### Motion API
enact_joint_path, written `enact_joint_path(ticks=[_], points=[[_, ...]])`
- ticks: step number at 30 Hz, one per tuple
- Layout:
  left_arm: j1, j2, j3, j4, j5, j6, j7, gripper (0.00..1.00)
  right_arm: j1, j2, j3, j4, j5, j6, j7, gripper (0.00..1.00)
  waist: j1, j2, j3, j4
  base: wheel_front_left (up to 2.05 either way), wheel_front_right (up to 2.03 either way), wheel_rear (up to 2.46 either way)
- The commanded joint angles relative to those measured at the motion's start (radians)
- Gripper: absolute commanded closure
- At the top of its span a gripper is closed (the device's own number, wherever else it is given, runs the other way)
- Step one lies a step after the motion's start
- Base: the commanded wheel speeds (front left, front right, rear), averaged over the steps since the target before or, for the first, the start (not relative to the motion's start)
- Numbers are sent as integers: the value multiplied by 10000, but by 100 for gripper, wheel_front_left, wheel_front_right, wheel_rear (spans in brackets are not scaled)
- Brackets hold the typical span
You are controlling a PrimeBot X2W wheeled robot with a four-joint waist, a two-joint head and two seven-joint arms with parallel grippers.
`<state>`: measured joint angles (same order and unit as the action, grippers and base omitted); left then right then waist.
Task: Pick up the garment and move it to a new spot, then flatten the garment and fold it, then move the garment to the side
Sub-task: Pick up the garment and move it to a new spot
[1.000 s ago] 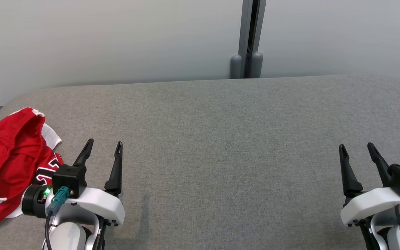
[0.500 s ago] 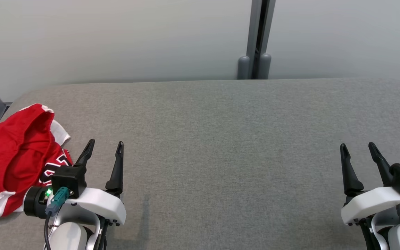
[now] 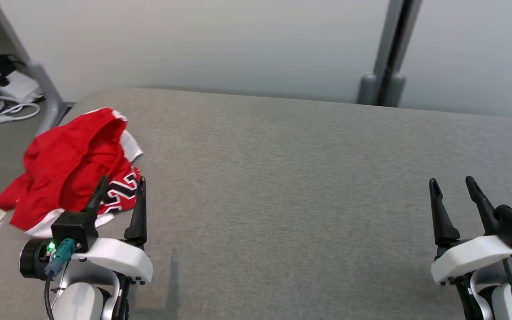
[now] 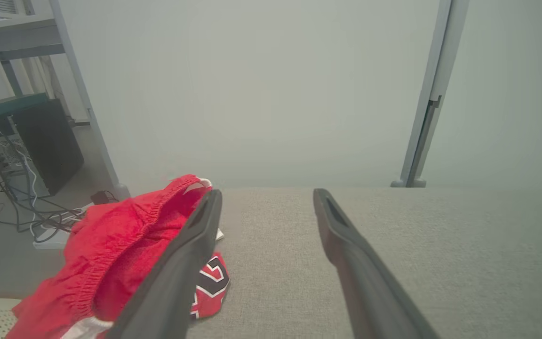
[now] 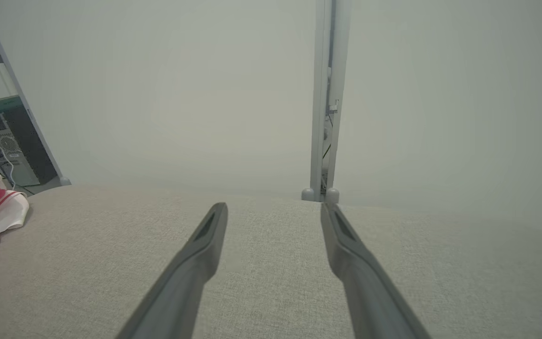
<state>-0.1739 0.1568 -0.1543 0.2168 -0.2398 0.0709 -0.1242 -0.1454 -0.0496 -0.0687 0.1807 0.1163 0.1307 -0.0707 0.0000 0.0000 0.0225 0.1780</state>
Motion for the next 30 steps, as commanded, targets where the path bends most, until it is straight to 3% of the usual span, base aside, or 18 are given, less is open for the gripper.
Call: enact_joint_path(ticks=[1,13,30], points=[[-118,71,81,23,-102,45,-51,0,-74,-30,37,-40,54,0,5,0,0,0,37,481,0,0,0],[-61,56,195,12,-345,179,-223,0,-275,-37,398,44,189,0,-128,0,0,0,106,2231,0,0,0],[-116,88,152,-34,-529,299,-206,0,-418,-37,416,143,155,0,-236,0,0,0,173,2616,0,0,0]])
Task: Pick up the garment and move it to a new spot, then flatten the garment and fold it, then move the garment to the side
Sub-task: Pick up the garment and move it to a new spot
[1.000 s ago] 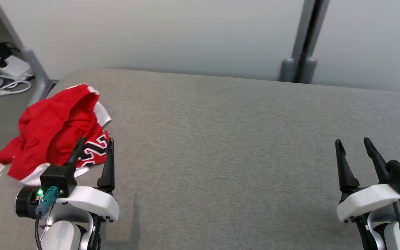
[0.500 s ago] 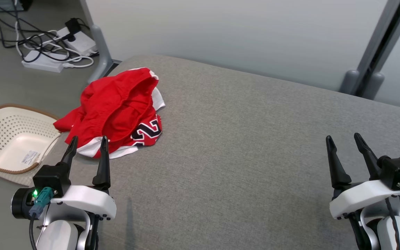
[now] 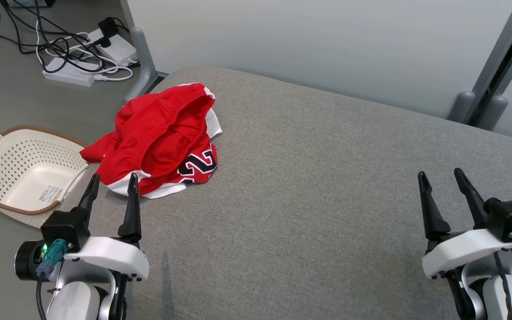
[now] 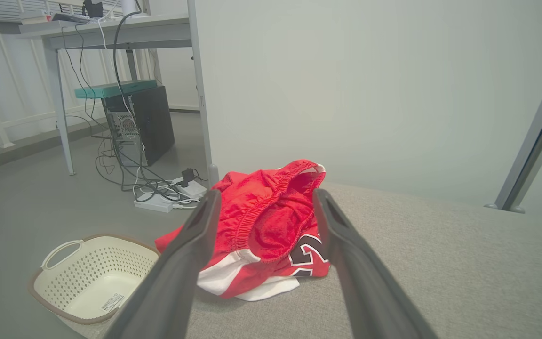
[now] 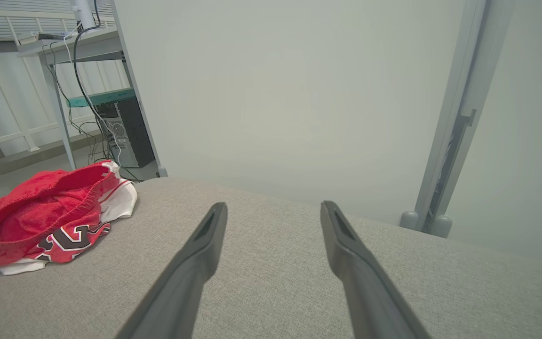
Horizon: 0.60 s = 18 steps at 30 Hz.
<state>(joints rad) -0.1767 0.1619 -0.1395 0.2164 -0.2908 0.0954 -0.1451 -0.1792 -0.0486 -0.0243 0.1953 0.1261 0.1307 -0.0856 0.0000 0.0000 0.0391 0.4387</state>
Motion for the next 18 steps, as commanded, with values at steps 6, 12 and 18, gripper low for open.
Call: enact_joint_path(ticks=[6,12,18], points=[[-249,-25,10,-101,-126,109,14,0,-146,-46,-65,-78,-89,0,-21,0,0,0,114,46,0,0,0],[-859,7,71,-235,-303,1,145,0,-217,-46,-73,-254,-222,0,142,0,0,0,346,22,0,0,0],[-2326,213,114,213,-634,-385,808,0,-559,-146,41,-626,-405,0,388,0,0,0,1050,-201,0,0,0]])
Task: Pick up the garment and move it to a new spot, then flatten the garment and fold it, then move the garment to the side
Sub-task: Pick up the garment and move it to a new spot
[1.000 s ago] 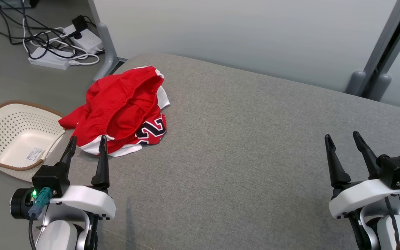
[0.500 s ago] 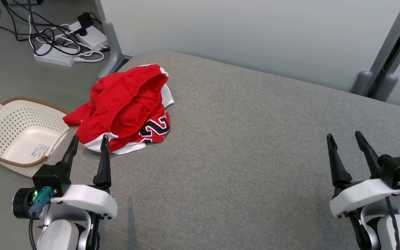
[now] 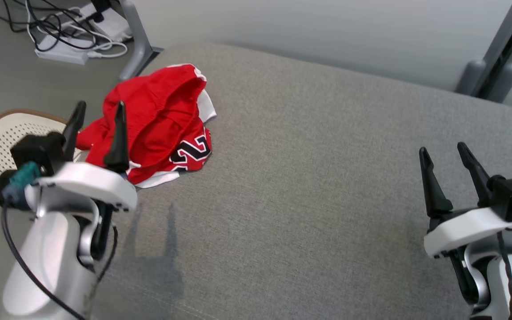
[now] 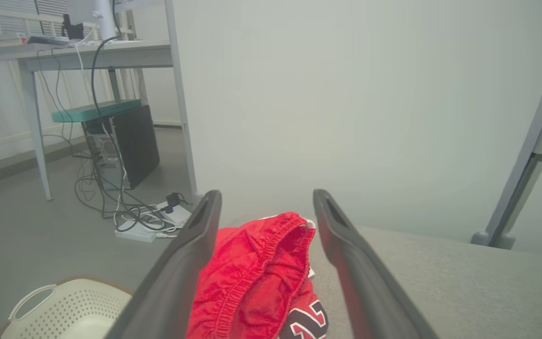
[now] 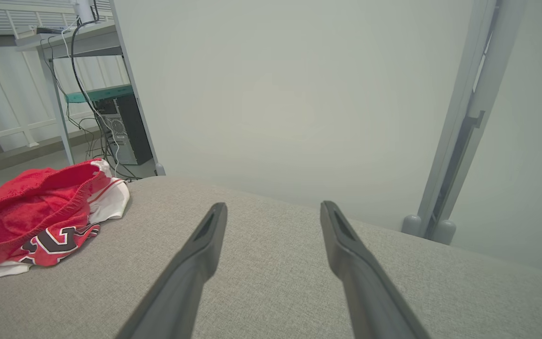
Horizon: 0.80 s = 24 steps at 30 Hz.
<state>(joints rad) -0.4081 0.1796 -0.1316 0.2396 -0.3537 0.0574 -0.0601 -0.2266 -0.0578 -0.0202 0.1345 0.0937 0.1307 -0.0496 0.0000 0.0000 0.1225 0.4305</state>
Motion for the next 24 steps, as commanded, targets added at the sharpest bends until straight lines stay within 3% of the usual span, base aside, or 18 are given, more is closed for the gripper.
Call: enact_joint_path(ticks=[1,12,17,22,24], points=[[-317,94,55,209,-85,-111,95,0,-164,-84,31,-92,-99,0,80,0,0,0,390,-190,0,0,0],[-2970,708,293,4822,-898,-1165,946,0,-1053,-459,428,-665,-136,0,468,0,0,0,2339,-1203,0,0,0],[-3583,830,273,6387,-975,-1333,726,0,-1233,-539,497,-744,-103,0,448,0,0,0,2730,-1422,0,0,0],[-3978,882,320,7466,-964,-1186,236,3,-1276,-516,485,-754,-94,0,435,0,0,0,2837,-1459,0,0,0],[-4140,942,288,7772,-911,-1198,19,97,-1294,-521,469,-734,-89,0,441,0,0,0,2844,-1442,0,0,0]])
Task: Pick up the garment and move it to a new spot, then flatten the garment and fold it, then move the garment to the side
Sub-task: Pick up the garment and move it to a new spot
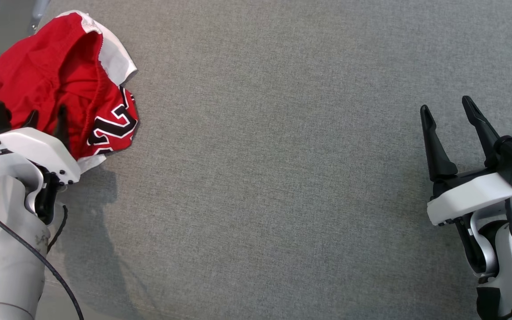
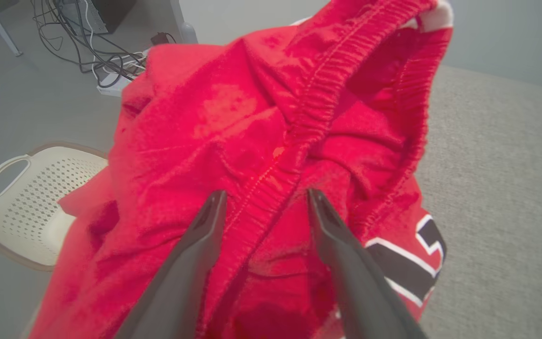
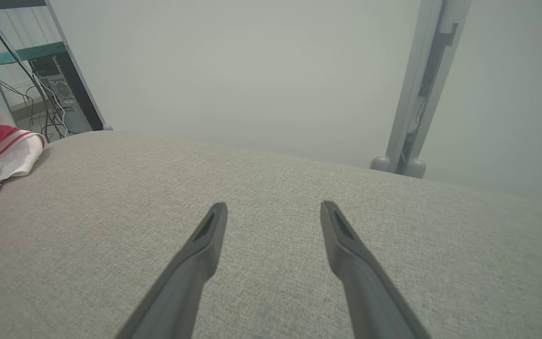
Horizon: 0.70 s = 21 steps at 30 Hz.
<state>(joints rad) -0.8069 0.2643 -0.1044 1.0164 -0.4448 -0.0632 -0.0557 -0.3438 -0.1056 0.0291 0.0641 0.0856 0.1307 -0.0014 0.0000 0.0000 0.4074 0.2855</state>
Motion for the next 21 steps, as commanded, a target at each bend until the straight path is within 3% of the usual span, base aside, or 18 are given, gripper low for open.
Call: enact_joint_path(ticks=[1,12,21], points=[[-216,112,-7,160,37,32,-136,100,-122,-46,-35,-10,-12,0,-46,0,0,0,-14,20,0,0,0],[-751,536,-140,226,400,270,-1757,100,189,71,-147,235,72,0,-216,0,0,0,-668,93,0,0,0],[-171,780,-48,-2278,667,581,-2069,100,559,257,-293,324,156,0,-448,0,0,0,-1634,-63,0,0,0]])
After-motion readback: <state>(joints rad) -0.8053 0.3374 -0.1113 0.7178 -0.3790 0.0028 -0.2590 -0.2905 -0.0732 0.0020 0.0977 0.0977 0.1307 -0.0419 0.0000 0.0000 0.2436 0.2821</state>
